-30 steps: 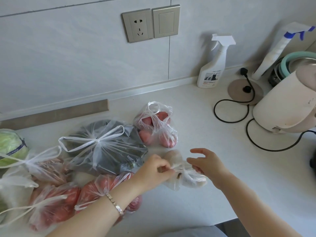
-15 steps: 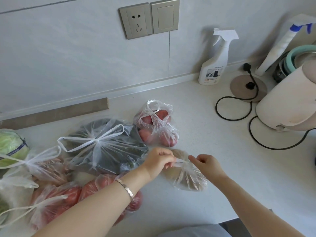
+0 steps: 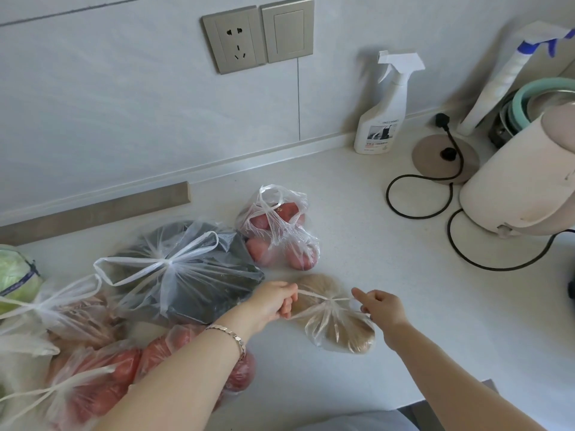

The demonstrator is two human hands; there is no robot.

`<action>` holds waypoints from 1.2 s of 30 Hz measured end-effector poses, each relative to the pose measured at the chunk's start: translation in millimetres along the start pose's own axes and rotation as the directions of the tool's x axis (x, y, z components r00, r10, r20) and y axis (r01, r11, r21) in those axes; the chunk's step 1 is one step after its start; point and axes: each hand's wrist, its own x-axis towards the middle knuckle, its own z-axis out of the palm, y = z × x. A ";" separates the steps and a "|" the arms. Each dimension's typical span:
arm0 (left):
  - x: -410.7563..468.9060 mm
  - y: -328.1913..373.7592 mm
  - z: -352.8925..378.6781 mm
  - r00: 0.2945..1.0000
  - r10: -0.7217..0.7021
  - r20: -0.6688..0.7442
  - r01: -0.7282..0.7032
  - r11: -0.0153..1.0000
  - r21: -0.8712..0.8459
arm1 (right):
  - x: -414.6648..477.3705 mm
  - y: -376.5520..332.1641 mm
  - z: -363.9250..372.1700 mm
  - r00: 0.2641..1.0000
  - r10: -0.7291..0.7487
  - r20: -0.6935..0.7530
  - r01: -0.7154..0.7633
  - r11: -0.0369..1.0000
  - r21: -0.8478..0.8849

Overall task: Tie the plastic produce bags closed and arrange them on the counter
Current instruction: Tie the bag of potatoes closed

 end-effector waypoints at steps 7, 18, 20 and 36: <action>-19.3 17.0 14.8 0.984 -0.098 0.146 0.176 0.558 -0.811 | -20.7 -22.1 -1.7 0.999 -0.030 -0.012 0.032 0.924 0.380; -34.5 17.7 35.5 0.945 0.295 0.141 -0.301 0.953 0.020 | -62.5 -57.6 11.5 0.885 -0.168 0.433 0.186 0.983 0.000; -38.0 22.6 34.2 0.928 0.338 0.156 -0.358 0.927 0.117 | -62.3 -61.2 9.8 0.862 -0.149 0.485 0.205 0.977 -0.064; -33.0 5.6 14.1 0.887 0.442 0.131 -0.439 0.723 0.533 | -39.3 -33.6 11.4 0.903 -0.259 0.343 0.419 0.709 -0.567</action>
